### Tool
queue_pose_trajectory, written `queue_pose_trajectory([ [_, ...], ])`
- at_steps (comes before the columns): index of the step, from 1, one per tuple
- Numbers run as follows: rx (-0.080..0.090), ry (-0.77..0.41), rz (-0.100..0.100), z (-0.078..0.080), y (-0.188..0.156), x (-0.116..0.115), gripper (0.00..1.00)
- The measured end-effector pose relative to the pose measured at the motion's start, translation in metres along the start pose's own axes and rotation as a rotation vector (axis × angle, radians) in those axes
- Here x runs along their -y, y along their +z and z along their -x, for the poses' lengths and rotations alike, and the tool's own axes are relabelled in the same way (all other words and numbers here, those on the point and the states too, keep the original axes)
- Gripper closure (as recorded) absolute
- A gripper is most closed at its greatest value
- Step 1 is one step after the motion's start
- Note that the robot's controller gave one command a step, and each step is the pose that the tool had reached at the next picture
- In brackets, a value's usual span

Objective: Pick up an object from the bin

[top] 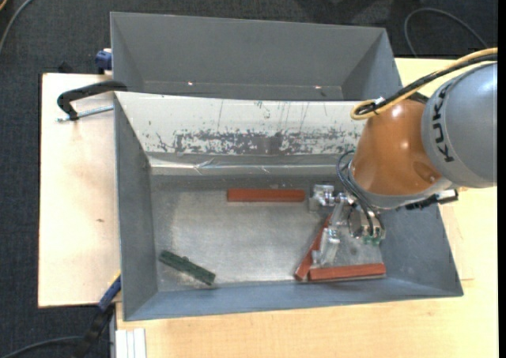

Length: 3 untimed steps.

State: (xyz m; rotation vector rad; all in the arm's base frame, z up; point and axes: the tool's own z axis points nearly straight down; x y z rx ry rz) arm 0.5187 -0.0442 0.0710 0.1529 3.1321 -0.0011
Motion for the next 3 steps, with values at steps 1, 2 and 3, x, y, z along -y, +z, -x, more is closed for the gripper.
queue_pose_trajectory([
  [1, 0.000, -0.004, 0.002, 0.000, -0.001, -0.002, 1.00],
  [2, -0.001, -0.004, 0.002, 0.000, 0.000, -0.002, 0.00],
  [3, -0.005, -0.088, 0.002, -0.021, 0.000, -0.026, 0.00],
])
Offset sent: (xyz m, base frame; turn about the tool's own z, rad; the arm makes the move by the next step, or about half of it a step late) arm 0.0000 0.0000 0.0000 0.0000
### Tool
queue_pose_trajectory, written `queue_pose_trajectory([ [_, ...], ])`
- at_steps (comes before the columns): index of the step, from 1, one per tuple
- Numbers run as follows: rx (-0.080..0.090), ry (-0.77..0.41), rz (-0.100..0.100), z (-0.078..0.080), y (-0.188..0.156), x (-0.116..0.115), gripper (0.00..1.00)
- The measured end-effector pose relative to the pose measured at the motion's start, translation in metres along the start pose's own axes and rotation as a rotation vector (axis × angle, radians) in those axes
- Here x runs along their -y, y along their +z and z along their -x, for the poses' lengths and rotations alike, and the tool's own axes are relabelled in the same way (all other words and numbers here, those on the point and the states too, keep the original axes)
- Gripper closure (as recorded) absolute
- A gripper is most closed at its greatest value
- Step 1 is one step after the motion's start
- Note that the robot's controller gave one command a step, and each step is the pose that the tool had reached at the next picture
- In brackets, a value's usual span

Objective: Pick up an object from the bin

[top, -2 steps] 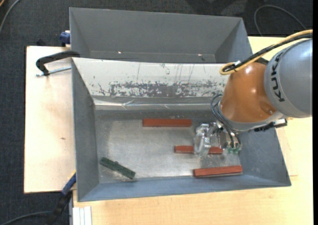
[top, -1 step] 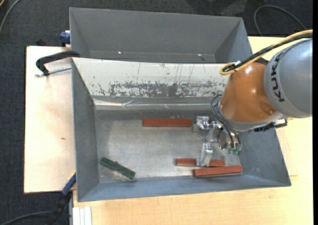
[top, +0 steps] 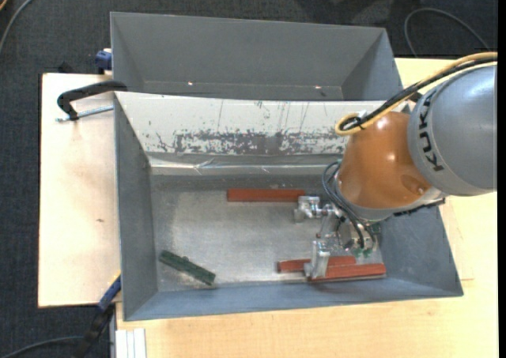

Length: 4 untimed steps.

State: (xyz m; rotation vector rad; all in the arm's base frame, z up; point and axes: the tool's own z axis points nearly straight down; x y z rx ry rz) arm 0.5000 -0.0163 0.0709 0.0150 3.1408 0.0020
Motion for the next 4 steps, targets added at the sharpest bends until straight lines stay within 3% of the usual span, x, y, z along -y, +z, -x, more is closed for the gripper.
queue_pose_trajectory([
  [1, 0.007, 0.079, -0.003, 0.015, -0.009, 0.048, 0.00],
  [2, 0.009, 0.252, 0.001, 0.062, -0.040, 0.022, 0.00],
  [3, 0.004, 0.214, 0.003, 0.099, 0.002, -0.037, 0.00],
  [4, 0.005, 0.220, 0.001, 0.099, 0.000, -0.033, 1.00],
])
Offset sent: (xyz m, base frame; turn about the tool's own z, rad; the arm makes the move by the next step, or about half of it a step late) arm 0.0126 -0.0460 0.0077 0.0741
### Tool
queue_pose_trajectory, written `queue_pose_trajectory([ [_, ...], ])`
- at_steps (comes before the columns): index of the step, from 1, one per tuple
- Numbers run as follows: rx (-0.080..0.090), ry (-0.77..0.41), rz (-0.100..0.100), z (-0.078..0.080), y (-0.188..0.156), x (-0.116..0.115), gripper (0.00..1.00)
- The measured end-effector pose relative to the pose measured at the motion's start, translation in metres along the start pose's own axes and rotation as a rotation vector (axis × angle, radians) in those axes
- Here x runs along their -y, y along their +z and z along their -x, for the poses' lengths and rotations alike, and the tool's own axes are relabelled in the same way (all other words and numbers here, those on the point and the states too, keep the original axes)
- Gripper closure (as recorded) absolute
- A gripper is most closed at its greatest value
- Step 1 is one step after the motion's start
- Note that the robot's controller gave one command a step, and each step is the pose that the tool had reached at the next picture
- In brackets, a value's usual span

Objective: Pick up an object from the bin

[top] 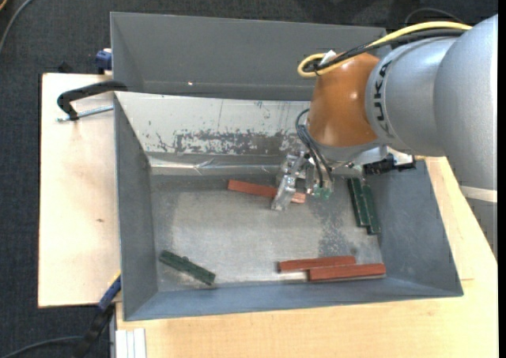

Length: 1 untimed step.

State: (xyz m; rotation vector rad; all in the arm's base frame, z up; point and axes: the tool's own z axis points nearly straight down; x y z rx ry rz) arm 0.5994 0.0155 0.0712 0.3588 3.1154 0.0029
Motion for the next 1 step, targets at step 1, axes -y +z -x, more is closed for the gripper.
queue_pose_trajectory([
  [1, 0.009, -0.033, 0.002, -0.0040, -0.1405, -0.0077, 1.00],
])
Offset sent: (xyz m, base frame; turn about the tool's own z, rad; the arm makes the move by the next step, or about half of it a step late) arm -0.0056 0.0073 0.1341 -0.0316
